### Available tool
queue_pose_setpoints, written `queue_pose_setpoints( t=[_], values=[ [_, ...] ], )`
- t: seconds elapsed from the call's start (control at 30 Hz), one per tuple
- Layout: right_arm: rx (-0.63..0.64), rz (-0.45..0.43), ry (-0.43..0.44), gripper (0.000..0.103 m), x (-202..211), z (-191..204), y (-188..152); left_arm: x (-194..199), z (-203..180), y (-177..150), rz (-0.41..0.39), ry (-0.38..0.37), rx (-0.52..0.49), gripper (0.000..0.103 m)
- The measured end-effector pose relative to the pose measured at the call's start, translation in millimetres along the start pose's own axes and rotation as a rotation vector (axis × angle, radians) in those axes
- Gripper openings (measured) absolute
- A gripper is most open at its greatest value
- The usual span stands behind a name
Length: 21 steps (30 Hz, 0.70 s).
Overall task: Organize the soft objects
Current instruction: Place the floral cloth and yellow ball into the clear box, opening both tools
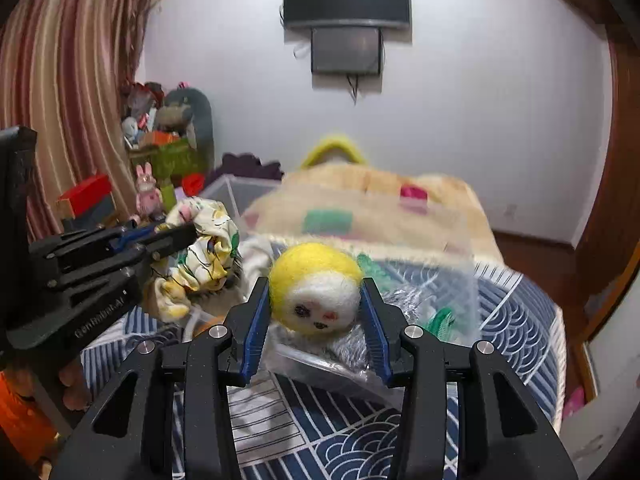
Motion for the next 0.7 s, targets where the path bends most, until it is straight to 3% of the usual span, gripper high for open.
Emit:
queue_pose_setpoints(
  t=[0.07, 0.23, 0.5, 0.7],
  values=[
    [0.010, 0.008, -0.003, 0.043, 0, 1, -4, -12, -1, -10, 0.038, -0.001, -0.002, 0.010],
    [0.001, -0.005, 0.008, 0.053, 13, 2, -1, -5, 0, -7, 0.020, -0.018, 0.014, 0.014],
    [0.003, -0.093, -0.001, 0.055, 54, -2, 12, 31, -11, 3, -0.002, -0.102, 0.033, 0.023],
    [-0.001, -0.152, -0.015, 0.062, 81, -5, 21, 57, -25, 16, -0.061, -0.090, -0.011, 0.036]
  ],
)
Point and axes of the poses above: each gripper's, at about its wrist camera, not at the fingertips, and x roughly against the way its jaws point, z to its left, y to its top, the point moved 10 cm from there along -x, roughly the way its jaws point, and after that the axes turned 2 degrees about x, right-handed, at the moved point
